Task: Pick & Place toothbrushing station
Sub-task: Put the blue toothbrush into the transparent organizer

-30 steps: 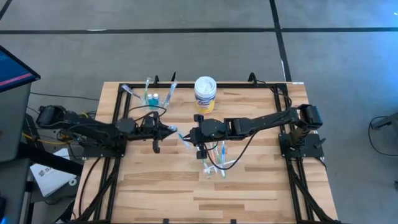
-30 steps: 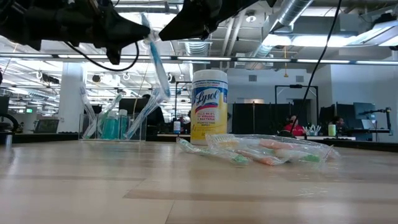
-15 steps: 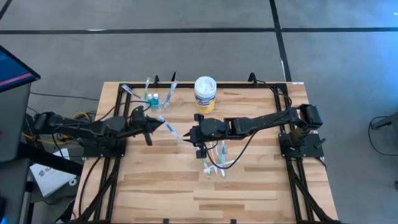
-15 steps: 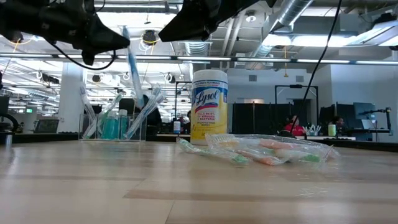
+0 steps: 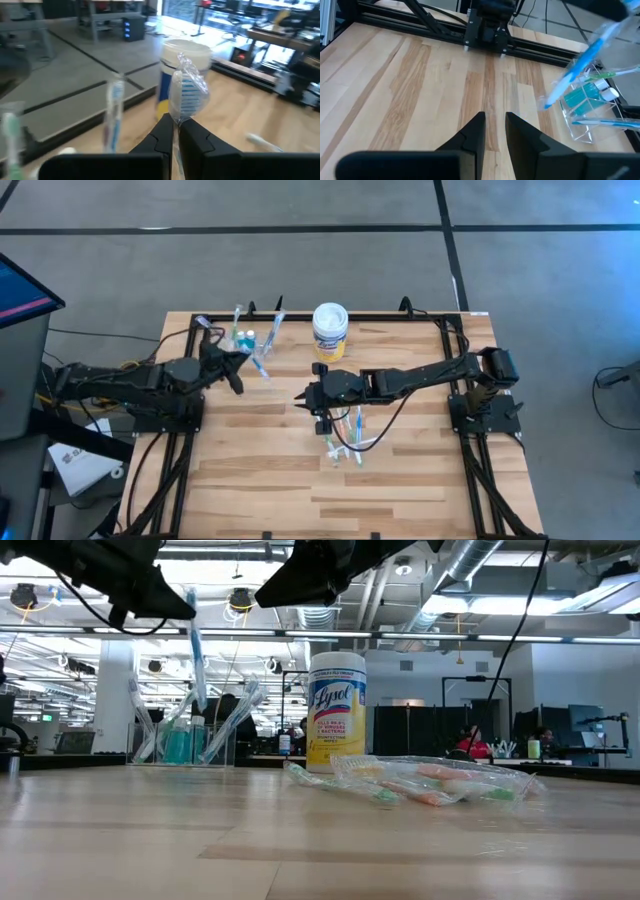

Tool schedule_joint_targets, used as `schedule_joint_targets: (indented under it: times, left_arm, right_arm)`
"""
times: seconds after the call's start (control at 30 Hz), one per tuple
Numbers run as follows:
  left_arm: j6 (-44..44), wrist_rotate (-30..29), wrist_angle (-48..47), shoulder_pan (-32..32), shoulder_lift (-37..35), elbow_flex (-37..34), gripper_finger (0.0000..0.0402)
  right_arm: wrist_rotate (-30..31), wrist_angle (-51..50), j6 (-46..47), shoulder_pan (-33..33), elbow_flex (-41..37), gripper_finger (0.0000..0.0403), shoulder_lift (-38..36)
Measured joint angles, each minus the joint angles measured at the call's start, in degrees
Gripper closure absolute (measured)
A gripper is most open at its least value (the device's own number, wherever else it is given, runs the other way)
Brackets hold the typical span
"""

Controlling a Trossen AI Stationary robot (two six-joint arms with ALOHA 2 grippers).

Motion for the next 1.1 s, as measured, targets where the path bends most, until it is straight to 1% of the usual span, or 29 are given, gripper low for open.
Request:
schedule_joint_targets:
  times: [0.23, 0.53, 0.93, 1.1]
  left_arm:
    - [0.19, -0.2, -1.35, 7.5, 0.0, 0.95, 0.0396]
    - [3.15, -0.2, -1.56, 17.05, 0.0, 0.97, 0.0396]
    - [6.57, -0.34, -1.5, 23.56, -1.32, 0.99, 0.0394]
    - [10.72, -4.4, -1.49, 24.94, -3.47, 0.99, 0.0394]
  right_arm:
    - [0.0, 0.0, 0.0, 0.0, 0.0, 0.0337, 0.0]
    - [0.0, -0.02, 0.0, 0.0, 0.0, 0.0337, 0.02]
    - [-0.02, -0.04, 0.83, -0.71, -0.01, 0.0337, 0.02]
    - [0.0, 0.06, 1.38, -1.2, -0.52, 0.0337, 0.02]
